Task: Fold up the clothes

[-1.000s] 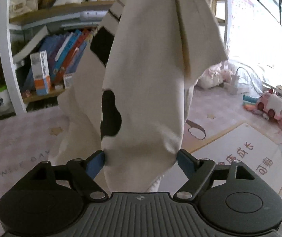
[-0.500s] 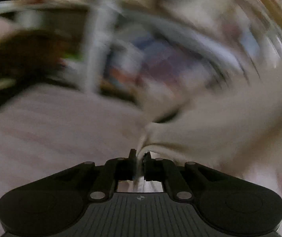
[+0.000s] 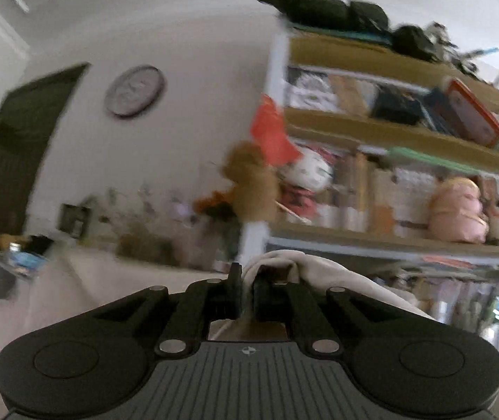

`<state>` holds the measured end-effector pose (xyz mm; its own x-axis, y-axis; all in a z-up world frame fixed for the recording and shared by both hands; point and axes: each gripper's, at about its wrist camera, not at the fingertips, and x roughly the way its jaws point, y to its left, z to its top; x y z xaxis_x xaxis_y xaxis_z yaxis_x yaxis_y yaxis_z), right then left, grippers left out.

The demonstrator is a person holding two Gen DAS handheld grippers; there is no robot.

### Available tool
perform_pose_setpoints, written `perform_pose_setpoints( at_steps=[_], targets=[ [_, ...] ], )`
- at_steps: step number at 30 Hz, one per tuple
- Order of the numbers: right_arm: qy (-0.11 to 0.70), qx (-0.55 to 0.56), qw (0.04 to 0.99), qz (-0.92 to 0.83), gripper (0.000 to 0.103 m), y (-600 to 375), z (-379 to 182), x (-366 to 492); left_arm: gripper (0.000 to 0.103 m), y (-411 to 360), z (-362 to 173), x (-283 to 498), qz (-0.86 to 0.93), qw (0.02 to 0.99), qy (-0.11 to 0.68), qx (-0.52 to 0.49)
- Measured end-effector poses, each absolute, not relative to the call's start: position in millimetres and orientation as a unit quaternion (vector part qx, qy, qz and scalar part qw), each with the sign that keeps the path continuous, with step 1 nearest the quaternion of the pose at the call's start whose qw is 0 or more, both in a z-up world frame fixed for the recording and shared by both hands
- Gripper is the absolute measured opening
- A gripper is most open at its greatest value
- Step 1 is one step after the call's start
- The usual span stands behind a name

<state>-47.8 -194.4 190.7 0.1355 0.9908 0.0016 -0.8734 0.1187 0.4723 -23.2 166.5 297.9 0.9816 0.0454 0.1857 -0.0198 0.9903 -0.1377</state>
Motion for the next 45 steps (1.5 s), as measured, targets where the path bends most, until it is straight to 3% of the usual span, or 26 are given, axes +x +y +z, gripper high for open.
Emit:
perform_pose_setpoints(
  at_steps=[4,11,14,17,23,32,35,37,39,41,45],
  targets=[
    [0.228,0.202,0.761,0.573,0.008,-212,149,-27,0.005,140,250,43,-0.013,0.998,0.015,-0.057],
    [0.429,0.161,0.819,0.344,0.008,-259,14,4,0.005,72,57,155,-0.045,0.942,0.328,-0.05],
    [0.481,0.176,0.817,0.264,0.008,-289,-26,6,0.006,30,-6,179,-0.071,0.909,0.41,-0.017],
    [0.495,0.188,0.819,0.223,0.008,-312,-41,7,0.011,-1,-19,196,-0.076,0.903,0.423,-0.007],
    [0.493,0.139,0.839,0.182,0.008,-326,-43,28,0.011,-37,-6,235,-0.071,0.9,0.43,0.017],
    [0.461,0.075,0.875,0.131,0.008,-338,-35,82,0.015,-53,21,251,-0.081,0.924,0.369,0.063],
    [0.457,0.051,0.881,0.11,0.008,-340,-36,97,0.027,-58,18,252,-0.076,0.922,0.371,0.079],
    [0.463,0.037,0.88,0.099,0.009,-341,-39,105,0.045,-64,13,250,-0.075,0.917,0.378,0.102],
    [0.467,0.022,0.879,0.095,0.011,-341,-41,106,0.073,-70,6,244,-0.078,0.913,0.379,0.129],
    [0.468,0.006,0.879,0.089,0.019,-340,-43,105,0.083,-76,-1,234,-0.088,0.907,0.38,0.16],
    [0.457,-0.016,0.886,0.075,0.043,-335,-40,101,0.086,-85,-10,207,-0.11,0.895,0.368,0.228]
  ],
)
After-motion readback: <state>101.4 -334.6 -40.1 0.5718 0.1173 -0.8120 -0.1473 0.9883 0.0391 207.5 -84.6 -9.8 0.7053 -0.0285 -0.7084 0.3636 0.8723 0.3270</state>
